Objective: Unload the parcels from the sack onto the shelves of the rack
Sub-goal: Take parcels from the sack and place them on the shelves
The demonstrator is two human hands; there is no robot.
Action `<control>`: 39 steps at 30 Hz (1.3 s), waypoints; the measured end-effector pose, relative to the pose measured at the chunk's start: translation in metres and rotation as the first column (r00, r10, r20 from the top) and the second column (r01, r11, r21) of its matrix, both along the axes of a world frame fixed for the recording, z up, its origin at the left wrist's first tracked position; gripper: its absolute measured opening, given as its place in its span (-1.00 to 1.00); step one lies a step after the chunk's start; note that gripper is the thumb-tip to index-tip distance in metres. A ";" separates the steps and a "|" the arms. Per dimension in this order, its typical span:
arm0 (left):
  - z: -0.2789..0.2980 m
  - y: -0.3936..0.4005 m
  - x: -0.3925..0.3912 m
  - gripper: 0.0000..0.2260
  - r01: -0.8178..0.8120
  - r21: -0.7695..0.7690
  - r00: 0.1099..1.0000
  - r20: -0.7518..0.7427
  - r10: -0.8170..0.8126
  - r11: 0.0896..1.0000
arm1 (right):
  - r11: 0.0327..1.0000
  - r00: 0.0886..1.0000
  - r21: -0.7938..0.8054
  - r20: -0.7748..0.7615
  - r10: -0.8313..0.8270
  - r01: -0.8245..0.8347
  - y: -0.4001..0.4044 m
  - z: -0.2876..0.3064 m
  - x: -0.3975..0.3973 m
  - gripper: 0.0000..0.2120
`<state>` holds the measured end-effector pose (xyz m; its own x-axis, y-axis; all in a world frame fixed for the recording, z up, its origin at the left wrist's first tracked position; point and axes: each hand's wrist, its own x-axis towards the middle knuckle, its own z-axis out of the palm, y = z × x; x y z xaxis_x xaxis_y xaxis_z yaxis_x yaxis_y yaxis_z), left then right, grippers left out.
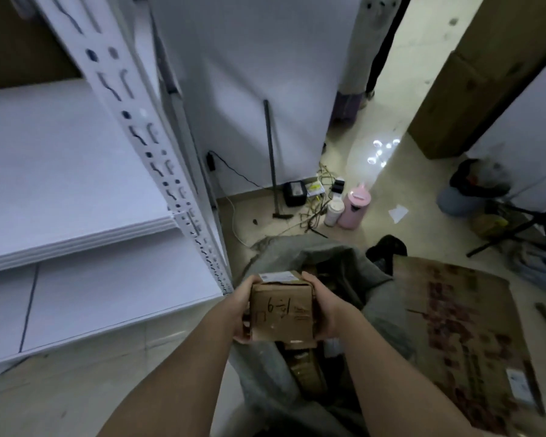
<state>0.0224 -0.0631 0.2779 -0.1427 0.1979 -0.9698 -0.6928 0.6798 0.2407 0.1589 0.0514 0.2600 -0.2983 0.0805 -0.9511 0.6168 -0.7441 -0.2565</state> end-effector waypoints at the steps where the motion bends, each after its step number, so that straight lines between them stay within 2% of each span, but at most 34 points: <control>1: 0.007 -0.010 -0.002 -0.55 -0.031 -0.010 1.000 -0.001 0.031 0.999 | 1.000 1.000 -0.005 -0.018 0.022 -0.022 -0.008 0.006 -0.004 -0.20; 4: 0.021 -0.049 -0.013 -0.57 -0.100 -0.019 0.995 -0.007 0.100 0.995 | 0.995 0.994 0.003 -0.032 0.103 -0.102 -0.037 0.024 -0.023 -0.28; 9: 0.048 -0.132 -0.040 -0.53 -0.234 0.013 0.971 -0.053 0.235 0.972 | 0.975 0.976 0.074 -0.051 0.212 -0.209 -0.100 0.045 -0.070 -0.18; 11: 0.058 -0.164 -0.050 -0.52 -0.267 0.054 0.959 -0.079 0.271 0.962 | 0.972 0.972 0.087 -0.064 0.225 -0.220 -0.126 0.053 -0.089 -0.23; 16: 0.095 -0.288 -0.074 -0.56 -0.391 0.152 0.901 -0.139 0.411 0.908 | 0.948 0.952 0.136 -0.060 0.299 -0.289 -0.241 0.081 -0.143 -0.29; 21: 0.133 -0.412 -0.096 -0.52 -0.520 0.308 0.812 -0.111 0.573 0.797 | 0.907 0.908 0.203 -0.131 0.398 -0.368 -0.369 0.116 -0.195 -0.45; 25: 0.165 -0.499 -0.117 -0.49 -0.614 0.369 0.697 -0.159 0.699 0.697 | 0.857 0.830 0.270 -0.245 0.502 -0.439 -0.459 0.149 -0.241 -0.46; 29: 0.202 -0.565 -0.134 -0.48 -0.637 0.461 0.594 -0.217 0.775 0.618 | 0.851 0.748 0.306 -0.411 0.522 -0.426 -0.538 0.182 -0.289 -0.45; 31: 0.218 -0.593 -0.144 -0.48 -0.648 0.514 0.529 -0.227 0.818 0.562 | 0.827 0.679 0.337 -0.473 0.562 -0.449 -0.574 0.196 -0.309 -0.45; 34: 0.237 -0.632 -0.166 -0.47 -0.688 0.538 0.405 -0.271 0.873 0.486 | 0.773 0.573 0.389 -0.520 0.634 -0.502 -0.614 0.218 -0.338 -0.44; 37: 0.263 -0.666 -0.193 -0.50 -0.693 0.563 0.295 -0.348 0.890 0.450 | 0.717 0.472 0.454 -0.545 0.693 -0.529 -0.649 0.246 -0.371 -0.46; 39: 0.282 -0.683 -0.212 -0.51 -0.683 0.587 0.253 -0.368 0.895 0.435 | 0.691 0.415 0.499 -0.559 0.718 -0.523 -0.669 0.265 -0.396 -0.46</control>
